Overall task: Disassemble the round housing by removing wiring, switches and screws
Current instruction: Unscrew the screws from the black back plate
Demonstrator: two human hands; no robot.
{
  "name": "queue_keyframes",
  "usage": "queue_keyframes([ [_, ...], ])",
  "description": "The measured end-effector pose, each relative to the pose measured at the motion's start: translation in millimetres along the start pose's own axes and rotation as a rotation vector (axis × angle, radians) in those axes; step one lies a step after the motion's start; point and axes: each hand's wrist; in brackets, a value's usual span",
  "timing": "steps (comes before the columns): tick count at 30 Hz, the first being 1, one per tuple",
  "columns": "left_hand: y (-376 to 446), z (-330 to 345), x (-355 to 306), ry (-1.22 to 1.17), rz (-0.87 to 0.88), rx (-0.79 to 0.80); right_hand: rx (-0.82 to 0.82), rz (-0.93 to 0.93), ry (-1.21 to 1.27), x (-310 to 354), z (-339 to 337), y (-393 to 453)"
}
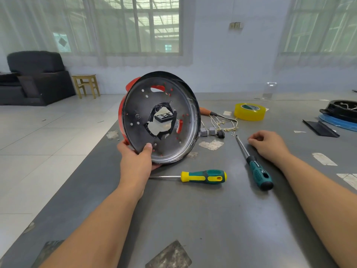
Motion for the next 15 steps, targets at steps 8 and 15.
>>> queue_keyframes([
  [8, 3.0, 0.3, 4.7, 0.013, 0.01, -0.014, 0.028, -0.008, -0.052, 16.1, 23.9, 45.6],
  [15, 3.7, 0.9, 7.4, 0.004, 0.026, -0.023, 0.088, -0.031, -0.07, 17.3, 24.7, 49.8],
])
Point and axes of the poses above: each hand's wrist, its own y-axis towards the middle knuckle, its own z-axis out of the palm, x = y × z, and after that the axes turned 11 degrees about z, right-handed
